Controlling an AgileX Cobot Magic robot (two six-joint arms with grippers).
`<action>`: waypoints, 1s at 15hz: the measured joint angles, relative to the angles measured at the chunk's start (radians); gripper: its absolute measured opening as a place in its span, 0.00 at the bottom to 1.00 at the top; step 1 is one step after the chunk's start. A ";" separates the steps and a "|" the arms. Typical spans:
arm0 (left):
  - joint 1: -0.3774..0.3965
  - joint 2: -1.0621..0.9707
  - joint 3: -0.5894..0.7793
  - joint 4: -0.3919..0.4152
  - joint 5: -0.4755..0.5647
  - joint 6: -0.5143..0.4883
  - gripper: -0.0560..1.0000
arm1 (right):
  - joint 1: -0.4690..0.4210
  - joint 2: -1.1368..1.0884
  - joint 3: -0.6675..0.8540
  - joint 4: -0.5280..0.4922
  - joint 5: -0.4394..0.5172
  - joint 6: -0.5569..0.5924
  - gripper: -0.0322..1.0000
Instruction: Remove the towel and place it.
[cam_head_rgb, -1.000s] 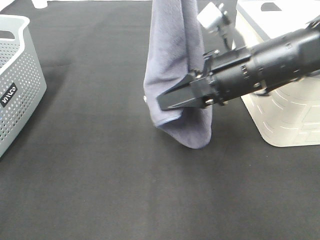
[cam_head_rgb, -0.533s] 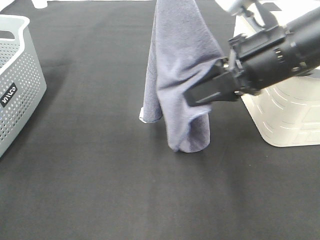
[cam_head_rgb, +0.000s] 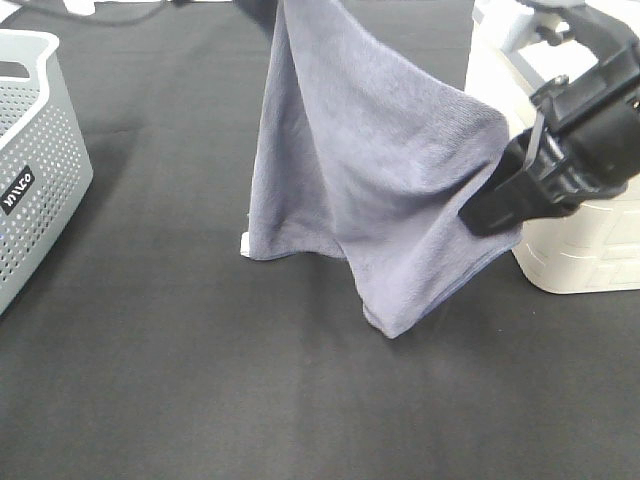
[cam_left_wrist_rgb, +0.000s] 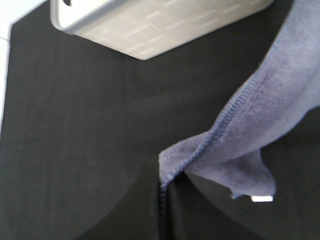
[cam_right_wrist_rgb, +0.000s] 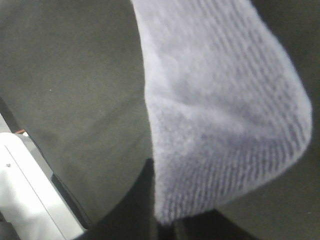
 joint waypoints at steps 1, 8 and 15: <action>0.000 0.006 0.000 0.007 0.010 -0.027 0.05 | 0.000 0.000 -0.025 -0.022 0.019 0.001 0.04; 0.000 0.005 0.000 0.158 0.012 -0.578 0.05 | 0.000 0.006 -0.177 -0.107 -0.070 0.007 0.04; 0.001 0.005 0.000 0.494 -0.141 -1.046 0.05 | 0.000 0.176 -0.407 -0.147 -0.167 -0.276 0.04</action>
